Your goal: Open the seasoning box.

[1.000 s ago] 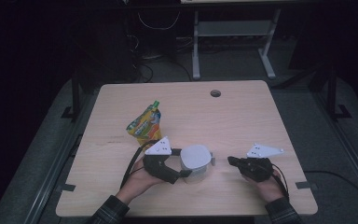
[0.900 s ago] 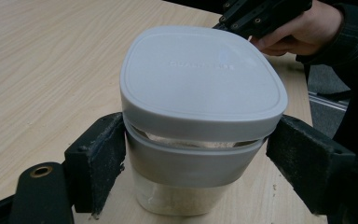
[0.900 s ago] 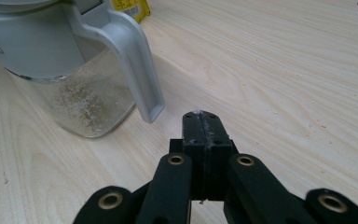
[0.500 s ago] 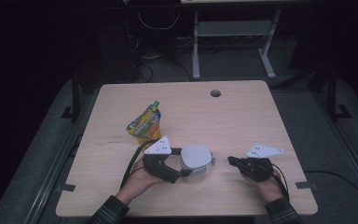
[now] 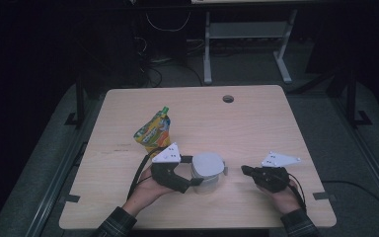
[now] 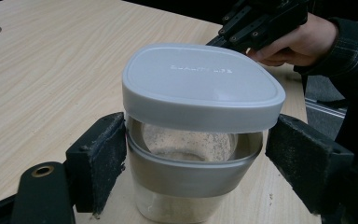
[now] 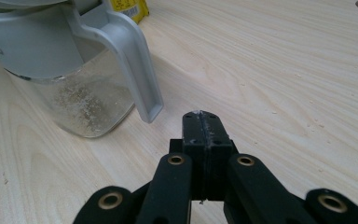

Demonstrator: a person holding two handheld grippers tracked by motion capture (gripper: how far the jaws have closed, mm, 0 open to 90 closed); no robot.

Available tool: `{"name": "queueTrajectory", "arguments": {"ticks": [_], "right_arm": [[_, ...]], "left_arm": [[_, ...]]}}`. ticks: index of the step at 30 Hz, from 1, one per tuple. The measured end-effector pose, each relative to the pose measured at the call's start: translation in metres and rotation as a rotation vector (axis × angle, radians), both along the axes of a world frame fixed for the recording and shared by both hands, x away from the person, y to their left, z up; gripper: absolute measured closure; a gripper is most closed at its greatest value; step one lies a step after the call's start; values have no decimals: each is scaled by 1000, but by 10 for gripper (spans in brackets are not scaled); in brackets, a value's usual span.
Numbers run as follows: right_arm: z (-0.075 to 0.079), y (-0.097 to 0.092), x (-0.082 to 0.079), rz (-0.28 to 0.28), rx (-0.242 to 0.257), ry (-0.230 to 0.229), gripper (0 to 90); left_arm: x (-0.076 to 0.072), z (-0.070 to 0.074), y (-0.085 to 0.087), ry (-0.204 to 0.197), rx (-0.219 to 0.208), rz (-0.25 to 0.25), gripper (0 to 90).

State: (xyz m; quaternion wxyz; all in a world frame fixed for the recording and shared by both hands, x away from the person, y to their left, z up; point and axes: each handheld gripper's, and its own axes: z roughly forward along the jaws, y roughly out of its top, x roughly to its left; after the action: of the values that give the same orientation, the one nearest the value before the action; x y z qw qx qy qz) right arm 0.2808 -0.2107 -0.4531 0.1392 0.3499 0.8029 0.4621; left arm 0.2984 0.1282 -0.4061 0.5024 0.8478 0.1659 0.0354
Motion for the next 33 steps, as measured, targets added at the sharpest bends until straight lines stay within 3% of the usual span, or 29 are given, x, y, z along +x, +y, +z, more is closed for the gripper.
{"name": "queueTrajectory", "arguments": {"ticks": [5, 17, 21, 33], "right_arm": [[0, 0, 0, 0, 0, -1, 896], [0, 0, 0, -2, 0, 0, 895], [0, 0, 0, -4, 0, 2, 895], [0, -1, 0, -5, 0, 2, 896]], "left_arm": [[1, 3, 2, -1, -22, 5, 242], [-1, 6, 1, -6, -15, 27, 253], [0, 9, 5, 1, -37, 37, 361], [-1, 11, 7, -6, -35, 55, 496]]}}
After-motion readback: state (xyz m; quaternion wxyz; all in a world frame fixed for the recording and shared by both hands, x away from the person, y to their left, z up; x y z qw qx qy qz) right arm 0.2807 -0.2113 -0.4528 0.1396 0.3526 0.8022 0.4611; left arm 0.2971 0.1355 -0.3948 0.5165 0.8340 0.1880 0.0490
